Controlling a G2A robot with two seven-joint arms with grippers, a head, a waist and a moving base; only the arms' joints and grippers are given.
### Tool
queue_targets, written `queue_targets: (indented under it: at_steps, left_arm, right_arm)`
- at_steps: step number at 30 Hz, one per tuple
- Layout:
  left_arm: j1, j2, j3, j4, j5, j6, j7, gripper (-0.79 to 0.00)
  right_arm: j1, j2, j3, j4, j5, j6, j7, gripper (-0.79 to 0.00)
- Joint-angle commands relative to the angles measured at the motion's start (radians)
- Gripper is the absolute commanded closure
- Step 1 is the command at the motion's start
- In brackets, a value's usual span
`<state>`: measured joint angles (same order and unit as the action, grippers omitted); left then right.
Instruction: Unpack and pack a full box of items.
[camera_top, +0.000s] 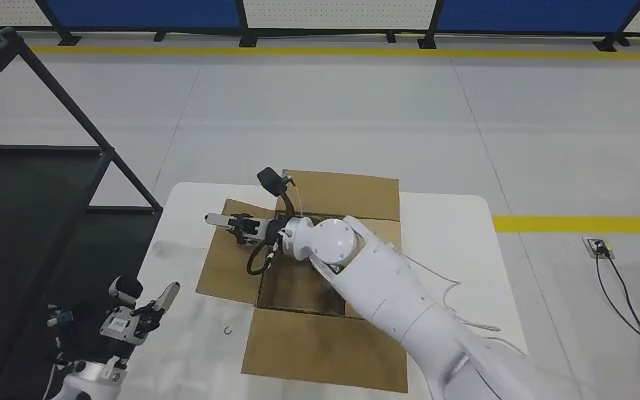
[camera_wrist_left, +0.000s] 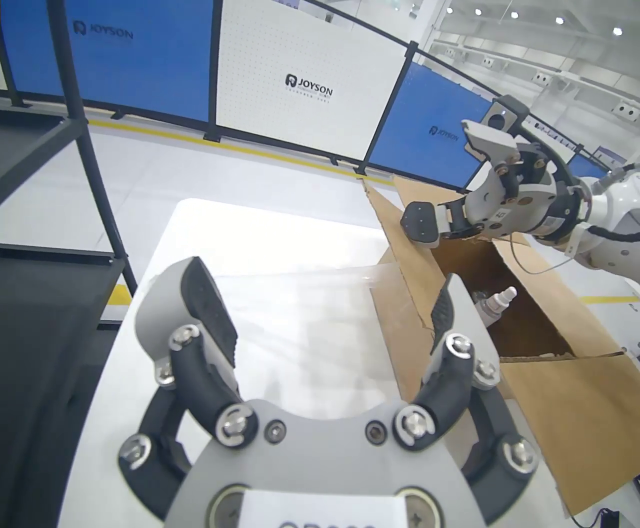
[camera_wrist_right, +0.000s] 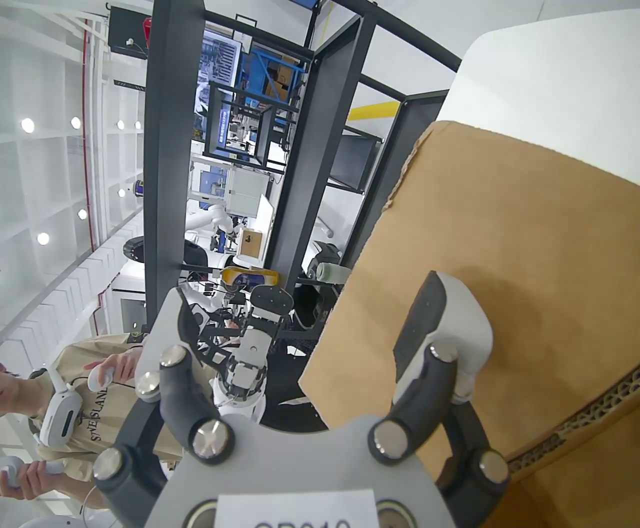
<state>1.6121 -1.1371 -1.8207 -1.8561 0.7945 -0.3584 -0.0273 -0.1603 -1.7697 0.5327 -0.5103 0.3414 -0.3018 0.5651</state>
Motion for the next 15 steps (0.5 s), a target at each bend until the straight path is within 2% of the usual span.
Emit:
queue_targets:
  at_steps: [1, 4, 8, 15]
  left_arm:
    - [-0.021, 0.0, 0.024, 0.015, 0.014, 0.0, -0.021, -0.785]
    - [-0.051, 0.0, 0.055, 0.041, 0.044, 0.009, -0.047, -0.785]
    - [-0.088, -0.001, 0.091, 0.082, 0.079, 0.023, -0.068, -0.785]
    - [-0.128, -0.001, 0.119, 0.138, 0.105, 0.037, -0.08, -0.785]
  right_arm:
    - [0.003, -0.01, 0.002, 0.025, -0.001, -0.01, 0.004, -0.785]
    - [0.005, -0.022, 0.01, 0.051, 0.006, -0.025, 0.024, -0.785]
    - [0.007, -0.024, 0.037, 0.064, 0.028, -0.096, 0.078, -0.785]
    - [-0.002, 0.028, 0.138, 0.053, 0.085, -0.292, 0.23, -0.785]
